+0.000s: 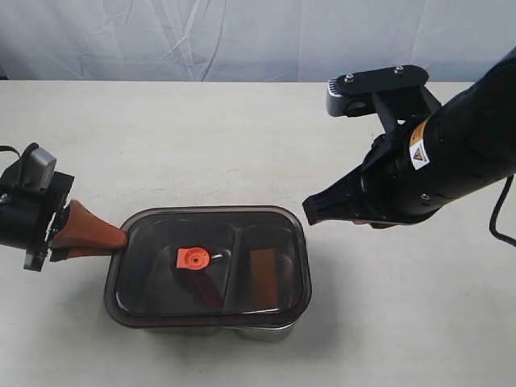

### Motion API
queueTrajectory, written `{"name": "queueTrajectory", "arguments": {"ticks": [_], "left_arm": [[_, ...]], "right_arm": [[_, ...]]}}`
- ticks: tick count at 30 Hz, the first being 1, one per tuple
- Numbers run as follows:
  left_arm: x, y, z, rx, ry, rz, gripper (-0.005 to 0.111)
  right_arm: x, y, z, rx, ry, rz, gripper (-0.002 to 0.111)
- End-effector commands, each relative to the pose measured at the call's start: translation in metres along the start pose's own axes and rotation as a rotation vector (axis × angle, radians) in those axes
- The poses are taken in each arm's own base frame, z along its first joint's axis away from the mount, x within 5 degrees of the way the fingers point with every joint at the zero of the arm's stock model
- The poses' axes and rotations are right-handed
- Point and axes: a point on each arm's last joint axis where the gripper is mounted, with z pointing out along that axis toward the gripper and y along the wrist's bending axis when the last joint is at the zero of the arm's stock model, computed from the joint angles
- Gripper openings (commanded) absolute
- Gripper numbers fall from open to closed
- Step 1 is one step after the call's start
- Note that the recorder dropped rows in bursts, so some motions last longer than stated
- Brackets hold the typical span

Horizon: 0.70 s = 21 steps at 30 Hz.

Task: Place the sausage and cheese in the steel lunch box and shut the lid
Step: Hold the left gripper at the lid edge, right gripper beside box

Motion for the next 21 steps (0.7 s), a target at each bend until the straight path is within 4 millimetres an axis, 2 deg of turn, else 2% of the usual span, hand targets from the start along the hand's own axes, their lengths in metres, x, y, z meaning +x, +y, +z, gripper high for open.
{"name": "queueTrajectory", "arguments": {"ticks": [1, 7, 13, 15, 21], "left_arm": [[0.005, -0.002, 0.001, -0.002, 0.043, 0.017, 0.0], [0.004, -0.002, 0.001, 0.001, 0.038, 0.015, 0.0], [0.005, -0.002, 0.001, -0.002, 0.043, 0.021, 0.0], [0.004, -0.003, 0.001, 0.005, 0.032, 0.024, 0.0], [0.003, -0.004, 0.002, 0.009, 0.029, 0.019, 0.0]], "right_arm": [[0.0, 0.002, 0.003, -0.027, 0.001, 0.026, -0.001], [0.012, 0.004, 0.03, -0.054, 0.029, 0.056, -0.001], [0.014, 0.003, 0.037, -0.082, -0.017, 0.094, -0.001], [0.011, -0.005, 0.037, -0.075, -0.025, 0.117, -0.001], [0.002, -0.049, 0.037, -0.077, -0.042, 0.251, -0.001]]}}
